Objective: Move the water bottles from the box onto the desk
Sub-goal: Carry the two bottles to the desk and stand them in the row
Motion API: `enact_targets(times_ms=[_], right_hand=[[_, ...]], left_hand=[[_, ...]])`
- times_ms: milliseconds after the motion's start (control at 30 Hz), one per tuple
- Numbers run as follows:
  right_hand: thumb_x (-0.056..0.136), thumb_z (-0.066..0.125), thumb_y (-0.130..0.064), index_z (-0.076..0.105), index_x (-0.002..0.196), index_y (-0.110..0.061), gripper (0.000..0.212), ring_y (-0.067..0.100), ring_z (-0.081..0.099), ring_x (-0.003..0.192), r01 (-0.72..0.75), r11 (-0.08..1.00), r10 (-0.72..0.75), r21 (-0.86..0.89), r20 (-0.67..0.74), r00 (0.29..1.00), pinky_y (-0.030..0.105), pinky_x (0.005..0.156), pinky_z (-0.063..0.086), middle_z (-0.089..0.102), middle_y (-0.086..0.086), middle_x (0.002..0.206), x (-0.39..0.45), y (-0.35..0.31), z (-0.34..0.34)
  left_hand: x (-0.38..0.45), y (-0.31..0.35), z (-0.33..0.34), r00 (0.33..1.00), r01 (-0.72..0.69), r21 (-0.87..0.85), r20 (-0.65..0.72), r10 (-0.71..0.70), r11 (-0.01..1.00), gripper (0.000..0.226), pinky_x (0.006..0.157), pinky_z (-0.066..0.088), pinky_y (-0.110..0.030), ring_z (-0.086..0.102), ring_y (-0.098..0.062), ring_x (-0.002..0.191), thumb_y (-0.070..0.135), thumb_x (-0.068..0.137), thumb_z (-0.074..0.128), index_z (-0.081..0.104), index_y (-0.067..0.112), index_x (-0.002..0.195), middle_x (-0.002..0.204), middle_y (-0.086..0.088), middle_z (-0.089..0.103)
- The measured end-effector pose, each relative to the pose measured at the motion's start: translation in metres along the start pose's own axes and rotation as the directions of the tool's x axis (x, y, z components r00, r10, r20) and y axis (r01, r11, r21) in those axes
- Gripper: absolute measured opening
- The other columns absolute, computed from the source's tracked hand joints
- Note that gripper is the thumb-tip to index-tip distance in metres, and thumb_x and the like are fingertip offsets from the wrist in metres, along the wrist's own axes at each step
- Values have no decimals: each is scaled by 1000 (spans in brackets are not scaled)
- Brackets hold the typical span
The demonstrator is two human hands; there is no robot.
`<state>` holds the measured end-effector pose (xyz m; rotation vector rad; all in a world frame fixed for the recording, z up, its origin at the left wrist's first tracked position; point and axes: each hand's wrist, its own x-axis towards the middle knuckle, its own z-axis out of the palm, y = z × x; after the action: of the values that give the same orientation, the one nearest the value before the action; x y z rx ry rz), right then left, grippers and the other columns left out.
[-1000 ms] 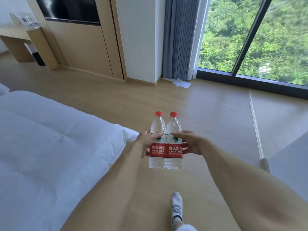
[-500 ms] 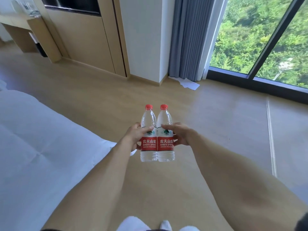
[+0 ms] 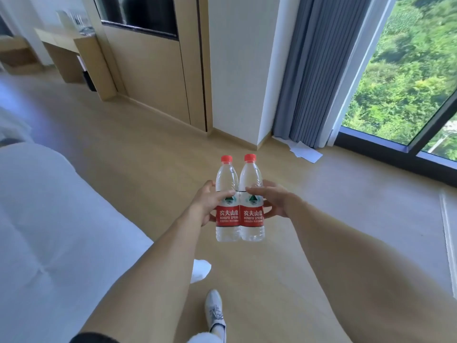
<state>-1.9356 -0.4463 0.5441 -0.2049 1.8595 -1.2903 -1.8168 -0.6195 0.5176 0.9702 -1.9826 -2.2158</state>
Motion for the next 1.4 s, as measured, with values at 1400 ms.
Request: enact_targets(times_ms=[1400], right_hand=[[88,74,-31,62,121,-22,36,29,71,101,128,943,53,-307,518,854,53,84,58,73,10,111,615,-423,94]], left_hand=[[494,250,-275,839,-71,-235,-539,-69,969,50,82,60,-56,74,-29,95,34,77,84,56,29,119,110,-6,73]])
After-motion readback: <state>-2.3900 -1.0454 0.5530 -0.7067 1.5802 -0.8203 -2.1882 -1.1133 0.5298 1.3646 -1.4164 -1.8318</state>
